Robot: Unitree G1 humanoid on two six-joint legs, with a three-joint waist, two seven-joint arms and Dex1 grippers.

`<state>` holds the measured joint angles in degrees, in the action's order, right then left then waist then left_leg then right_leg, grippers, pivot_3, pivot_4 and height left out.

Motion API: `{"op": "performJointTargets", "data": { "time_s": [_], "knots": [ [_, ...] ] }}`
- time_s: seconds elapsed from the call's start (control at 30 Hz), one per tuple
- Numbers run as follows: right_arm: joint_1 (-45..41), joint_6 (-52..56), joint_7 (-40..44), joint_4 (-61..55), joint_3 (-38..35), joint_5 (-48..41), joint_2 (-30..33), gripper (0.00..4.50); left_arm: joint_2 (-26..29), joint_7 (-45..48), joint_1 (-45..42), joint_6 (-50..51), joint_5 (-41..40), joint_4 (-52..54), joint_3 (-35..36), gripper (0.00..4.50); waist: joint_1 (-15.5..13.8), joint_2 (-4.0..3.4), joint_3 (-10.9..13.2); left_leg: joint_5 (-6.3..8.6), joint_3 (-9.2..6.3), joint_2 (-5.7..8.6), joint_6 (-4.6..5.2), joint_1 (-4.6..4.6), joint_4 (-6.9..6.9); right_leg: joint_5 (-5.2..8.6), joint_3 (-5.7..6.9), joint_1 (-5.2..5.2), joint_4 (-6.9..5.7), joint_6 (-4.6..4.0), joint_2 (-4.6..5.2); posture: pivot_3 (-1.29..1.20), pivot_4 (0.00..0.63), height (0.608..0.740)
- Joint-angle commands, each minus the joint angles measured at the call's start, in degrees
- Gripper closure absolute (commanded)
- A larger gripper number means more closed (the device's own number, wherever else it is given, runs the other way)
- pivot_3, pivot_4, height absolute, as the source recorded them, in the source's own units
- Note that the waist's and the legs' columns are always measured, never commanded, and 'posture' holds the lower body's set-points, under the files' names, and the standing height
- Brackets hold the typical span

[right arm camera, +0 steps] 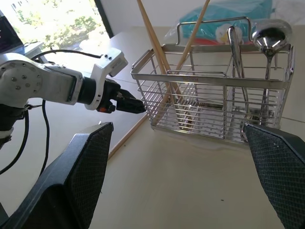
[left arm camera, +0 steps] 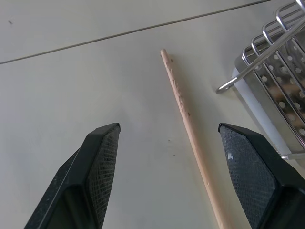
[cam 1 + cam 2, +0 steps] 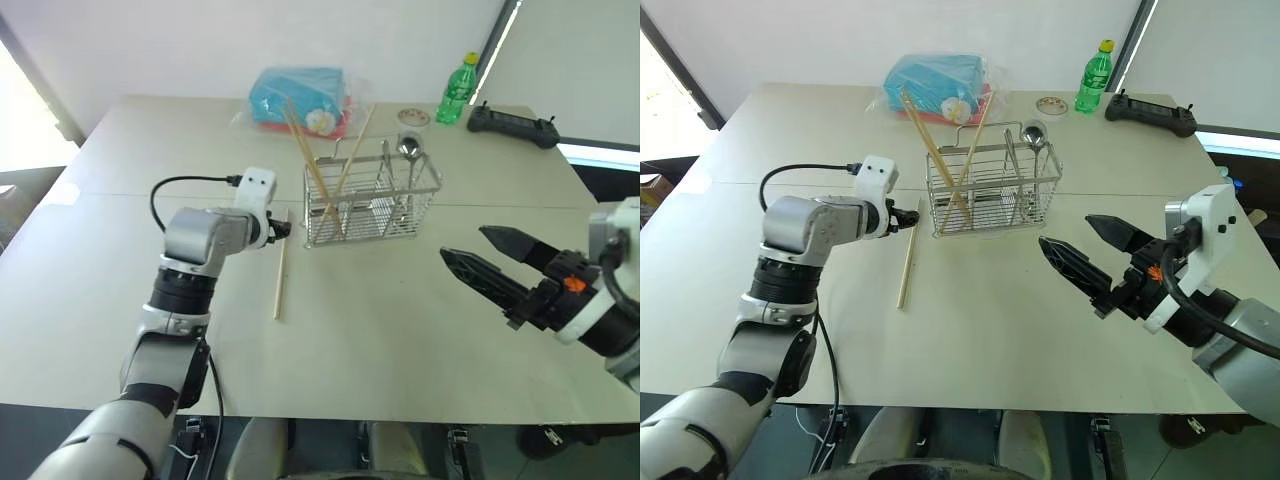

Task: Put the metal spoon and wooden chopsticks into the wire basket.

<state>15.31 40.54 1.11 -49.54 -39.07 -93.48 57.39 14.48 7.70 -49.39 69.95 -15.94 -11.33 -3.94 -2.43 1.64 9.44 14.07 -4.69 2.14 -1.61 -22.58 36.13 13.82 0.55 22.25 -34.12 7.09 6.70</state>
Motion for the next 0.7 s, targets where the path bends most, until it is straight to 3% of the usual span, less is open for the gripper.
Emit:
{"op": "performJointTargets", "data": {
  "time_s": [0.03, 0.43, 0.53, 0.7],
  "knots": [
    [0.02, -1.76, 0.61, -1.39, -1.83, -0.14, -0.22, 0.0, -1.6, 0.99, -2.91, -5.79, 2.48, -4.76, -1.4, 1.03, 0.05, 0.0, 0.0, 0.0, 0.0, 0.0, 0.0, 0.0, -0.01, 0.0, 0.0, 0.01, 0.01, 0.0, 0.03, 0.0, 0.15, 0.72],
    [1.68, -1.31, 3.83, -2.52, -2.14, -0.6, 0.36, 0.0, -4.86, 0.88, -5.19, -14.35, 6.52, -23.89, 0.45, 1.03, 0.08, -0.18, -0.14, 0.01, 0.05, -0.01, 0.02, 0.2, 0.02, -0.01, 0.02, -0.2, 0.01, 0.02, 0.03, 0.0, 0.15, 0.72],
    [1.85, -1.6, 3.51, -2.5, -2.27, -0.82, 0.33, 0.0, -5.39, 0.59, -5.22, -14.54, 6.34, -25.03, 1.76, 1.83, 0.09, -0.23, -0.17, 0.02, 0.04, -0.06, 0.02, 0.29, 0.04, 0.0, 0.04, -0.3, 0.01, 0.03, 0.03, 0.0, 0.15, 0.72],
    [2.07, -1.81, 3.1, -2.59, -2.46, -1.25, 0.42, 0.0, -5.96, 0.61, -5.09, -13.88, 6.79, -25.26, 2.75, 4.28, 0.1, -0.4, -0.29, 0.01, 0.04, -0.04, 0.02, 0.28, 0.04, -0.01, 0.05, -0.3, 0.0, 0.03, 0.04, 0.0, 0.15, 0.72]
  ]
}}
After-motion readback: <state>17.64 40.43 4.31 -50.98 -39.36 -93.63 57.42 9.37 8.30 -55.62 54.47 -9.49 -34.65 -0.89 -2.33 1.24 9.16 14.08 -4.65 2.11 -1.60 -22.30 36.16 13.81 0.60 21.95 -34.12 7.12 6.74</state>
